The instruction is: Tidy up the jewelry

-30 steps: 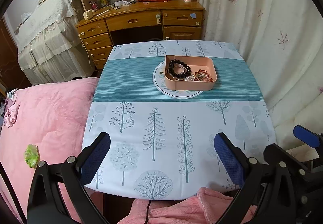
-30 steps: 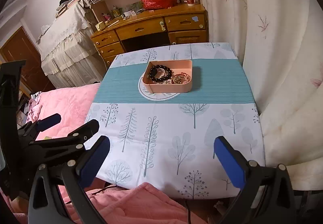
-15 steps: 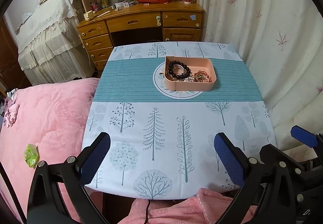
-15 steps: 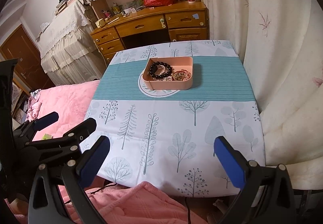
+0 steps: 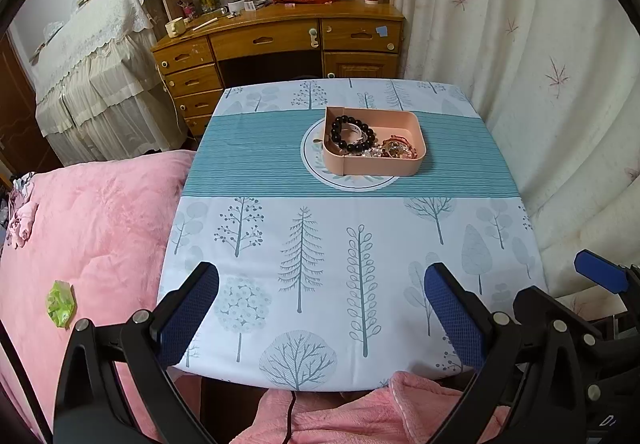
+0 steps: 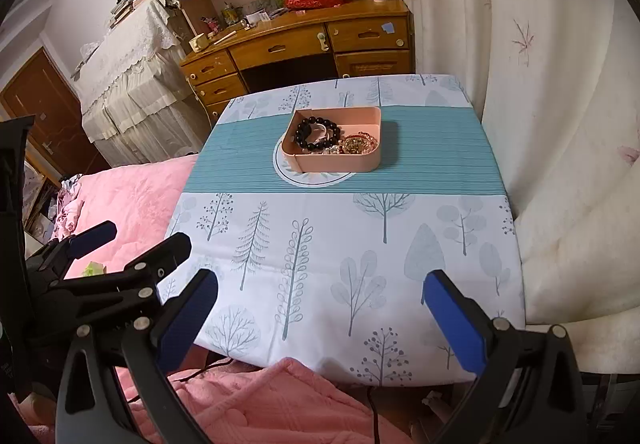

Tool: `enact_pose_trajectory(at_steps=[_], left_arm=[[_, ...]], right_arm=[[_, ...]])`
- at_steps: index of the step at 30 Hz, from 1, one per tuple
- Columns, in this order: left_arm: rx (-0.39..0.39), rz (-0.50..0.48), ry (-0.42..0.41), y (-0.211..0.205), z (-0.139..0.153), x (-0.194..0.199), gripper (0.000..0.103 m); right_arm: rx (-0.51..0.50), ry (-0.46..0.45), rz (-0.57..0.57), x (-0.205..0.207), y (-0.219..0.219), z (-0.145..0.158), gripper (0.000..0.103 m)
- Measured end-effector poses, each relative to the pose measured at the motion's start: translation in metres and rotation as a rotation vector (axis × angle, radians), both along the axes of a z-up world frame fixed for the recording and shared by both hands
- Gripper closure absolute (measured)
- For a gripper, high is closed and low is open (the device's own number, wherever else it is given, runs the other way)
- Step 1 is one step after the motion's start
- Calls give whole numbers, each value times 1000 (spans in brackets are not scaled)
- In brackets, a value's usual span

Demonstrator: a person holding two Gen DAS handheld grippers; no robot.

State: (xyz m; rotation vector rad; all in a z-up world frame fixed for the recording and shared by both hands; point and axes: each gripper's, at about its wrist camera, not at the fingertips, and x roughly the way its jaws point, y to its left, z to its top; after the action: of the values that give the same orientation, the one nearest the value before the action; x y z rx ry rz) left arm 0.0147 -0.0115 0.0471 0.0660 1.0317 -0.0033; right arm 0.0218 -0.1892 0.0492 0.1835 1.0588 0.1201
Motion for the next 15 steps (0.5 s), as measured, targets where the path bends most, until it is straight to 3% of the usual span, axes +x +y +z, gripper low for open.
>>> enact_pose_trajectory(at_steps=[15], left_arm=[[1,-2,-1,-4,0,-1,1]], right_arm=[[-1,0,-3,-1,-2,-2,0]])
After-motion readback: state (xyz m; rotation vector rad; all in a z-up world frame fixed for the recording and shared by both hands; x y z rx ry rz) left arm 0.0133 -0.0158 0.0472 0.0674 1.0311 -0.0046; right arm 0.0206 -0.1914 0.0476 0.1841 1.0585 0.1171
